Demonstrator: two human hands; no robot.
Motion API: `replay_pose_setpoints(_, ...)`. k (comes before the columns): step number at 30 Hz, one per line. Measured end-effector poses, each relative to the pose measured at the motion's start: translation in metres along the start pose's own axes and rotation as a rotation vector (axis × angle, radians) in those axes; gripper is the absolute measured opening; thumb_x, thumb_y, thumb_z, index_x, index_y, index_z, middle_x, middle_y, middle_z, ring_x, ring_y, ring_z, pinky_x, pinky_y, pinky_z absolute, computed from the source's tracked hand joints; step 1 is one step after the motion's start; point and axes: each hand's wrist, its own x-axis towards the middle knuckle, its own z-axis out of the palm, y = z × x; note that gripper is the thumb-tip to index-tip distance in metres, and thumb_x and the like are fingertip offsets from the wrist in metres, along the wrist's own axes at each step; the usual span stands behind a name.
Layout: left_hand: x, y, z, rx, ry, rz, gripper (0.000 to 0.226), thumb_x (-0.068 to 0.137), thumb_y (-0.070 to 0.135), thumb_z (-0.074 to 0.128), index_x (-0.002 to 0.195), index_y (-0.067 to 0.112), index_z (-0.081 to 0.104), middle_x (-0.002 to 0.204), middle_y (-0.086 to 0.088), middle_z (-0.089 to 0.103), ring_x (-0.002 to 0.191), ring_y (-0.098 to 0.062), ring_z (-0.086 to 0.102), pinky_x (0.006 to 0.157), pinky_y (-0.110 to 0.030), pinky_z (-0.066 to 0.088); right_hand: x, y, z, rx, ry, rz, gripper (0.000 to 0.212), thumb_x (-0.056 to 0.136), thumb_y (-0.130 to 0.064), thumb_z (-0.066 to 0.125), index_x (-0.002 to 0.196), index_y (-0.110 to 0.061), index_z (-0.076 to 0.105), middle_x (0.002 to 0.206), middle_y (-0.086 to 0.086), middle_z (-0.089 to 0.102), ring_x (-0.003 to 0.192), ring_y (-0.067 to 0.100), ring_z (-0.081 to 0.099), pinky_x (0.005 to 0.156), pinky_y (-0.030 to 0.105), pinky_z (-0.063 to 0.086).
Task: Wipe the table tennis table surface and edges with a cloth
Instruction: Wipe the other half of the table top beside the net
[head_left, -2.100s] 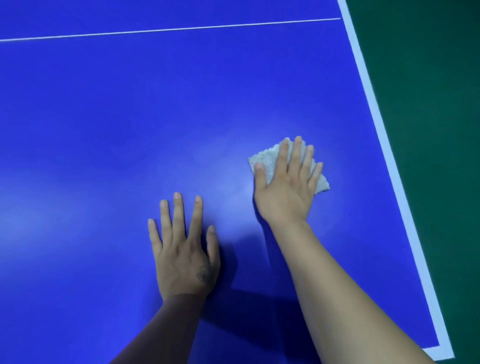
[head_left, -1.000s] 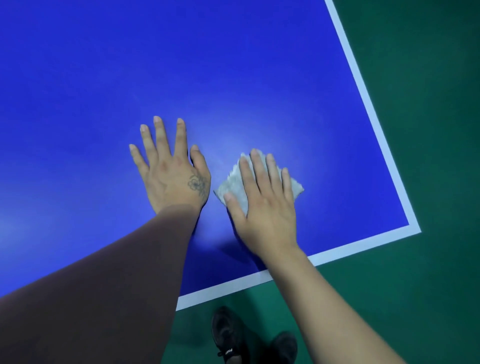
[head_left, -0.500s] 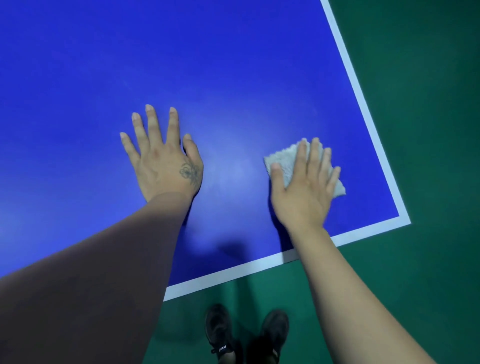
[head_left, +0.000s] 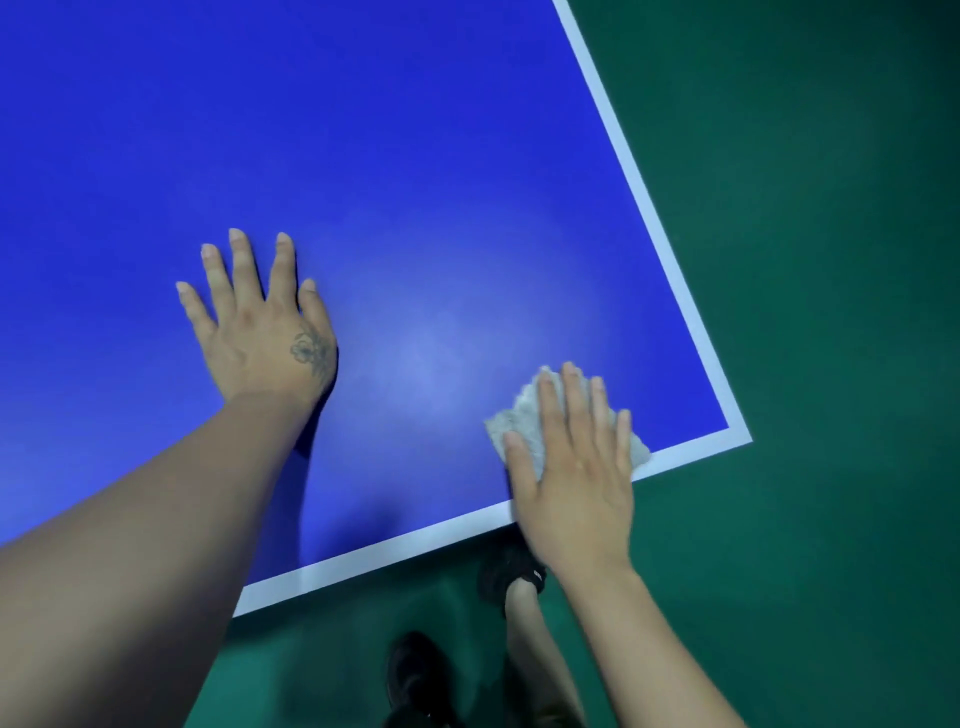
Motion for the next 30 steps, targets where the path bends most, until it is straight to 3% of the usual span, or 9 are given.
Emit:
replay_pose_setpoints(4, 0.009, 0.038, -0.011, 0.009, -0.029, -0.082, 0.058, 0.104, 0.022, 0.042, 0.16, 0.008, 0.039, 0.175, -0.022, 0.021, 0.165, -0.042, 0.005, 0.129, -0.069, 0.002, 0.034, 0.046, -0.009, -0.007, 0.006, 0.144, 0.072, 0.108, -0.062, 0.018, 0.17, -0.027, 0.009, 0.178, -0.007, -0.001, 0.164, 0.018, -0.008, 0.133, 0.053, 0.003)
replay_pose_setpoints(7, 0.013, 0.1, -0.012, -0.066, -0.021, 0.089, 0.054, 0.099, 0.024, 0.049, 0.152, 0.012, 0.05, 0.174, -0.017, 0.028, 0.165, -0.039, 0.008, 0.13, -0.066, 0.002, 0.076, 0.034, -0.007, 0.033, 0.048, 0.258, 0.076, 0.106, -0.059, 0.021, 0.17, -0.021, 0.012, 0.179, -0.002, 0.001, 0.164, 0.023, -0.005, 0.132, 0.054, 0.002)
replay_pose_setpoints(9, 0.022, 0.144, -0.006, -0.112, -0.014, 0.21, 0.055, 0.103, 0.031, 0.048, 0.156, 0.014, 0.047, 0.175, -0.013, 0.028, 0.166, -0.035, 0.008, 0.131, -0.063, 0.003, 0.093, 0.012, -0.004, 0.054, 0.078, 0.242, 0.076, 0.106, -0.057, 0.025, 0.17, -0.017, 0.014, 0.179, 0.002, 0.003, 0.164, 0.027, -0.004, 0.131, 0.055, 0.004)
replay_pose_setpoints(11, 0.038, 0.177, 0.001, -0.124, -0.006, 0.262, 0.055, 0.107, 0.035, 0.044, 0.159, 0.016, 0.042, 0.176, -0.011, 0.025, 0.166, -0.033, 0.006, 0.132, -0.062, 0.004, 0.089, -0.005, -0.002, 0.062, 0.099, 0.097, 0.074, 0.108, -0.054, 0.031, 0.169, -0.016, 0.018, 0.178, 0.004, 0.009, 0.165, 0.028, 0.001, 0.131, 0.055, 0.009)
replay_pose_setpoints(16, 0.085, 0.201, 0.019, -0.008, 0.009, 0.259, 0.067, 0.11, 0.057, 0.021, 0.17, 0.028, 0.023, 0.18, -0.006, 0.009, 0.166, -0.034, -0.002, 0.132, -0.061, 0.002, 0.046, 0.019, -0.011, 0.101, 0.016, -0.174, 0.071, 0.108, -0.056, 0.042, 0.168, -0.019, 0.027, 0.176, -0.002, 0.016, 0.164, 0.024, 0.011, 0.128, 0.054, 0.022)
replay_pose_setpoints(20, 0.088, 0.203, 0.026, 0.013, -0.005, 0.189, 0.075, 0.107, 0.064, 0.011, 0.172, 0.029, 0.01, 0.181, -0.006, 0.002, 0.166, -0.033, -0.005, 0.132, -0.061, 0.0, 0.059, 0.059, -0.021, 0.096, 0.012, -0.066, 0.073, 0.105, -0.061, 0.048, 0.165, -0.021, 0.034, 0.175, -0.003, 0.02, 0.163, 0.026, 0.014, 0.13, 0.055, 0.018)
replay_pose_setpoints(25, 0.088, 0.204, 0.022, 0.025, -0.002, 0.175, 0.074, 0.108, 0.063, 0.013, 0.172, 0.028, 0.011, 0.181, -0.005, 0.004, 0.167, -0.032, -0.003, 0.132, -0.06, 0.002, 0.127, 0.073, -0.023, 0.036, 0.022, 0.023, 0.074, 0.107, -0.06, 0.031, 0.168, -0.019, 0.022, 0.177, 0.0, 0.013, 0.165, 0.027, 0.005, 0.131, 0.055, 0.012)
replay_pose_setpoints(30, 0.089, 0.205, 0.021, -0.029, 0.028, 0.176, 0.063, 0.112, 0.049, 0.016, 0.171, 0.027, 0.022, 0.18, -0.005, 0.014, 0.167, -0.031, 0.003, 0.133, -0.058, 0.006, 0.2, 0.05, -0.017, 0.008, 0.146, 0.06, 0.073, 0.107, -0.056, 0.037, 0.167, -0.015, 0.028, 0.176, 0.005, 0.018, 0.164, 0.03, 0.011, 0.13, 0.056, 0.014)
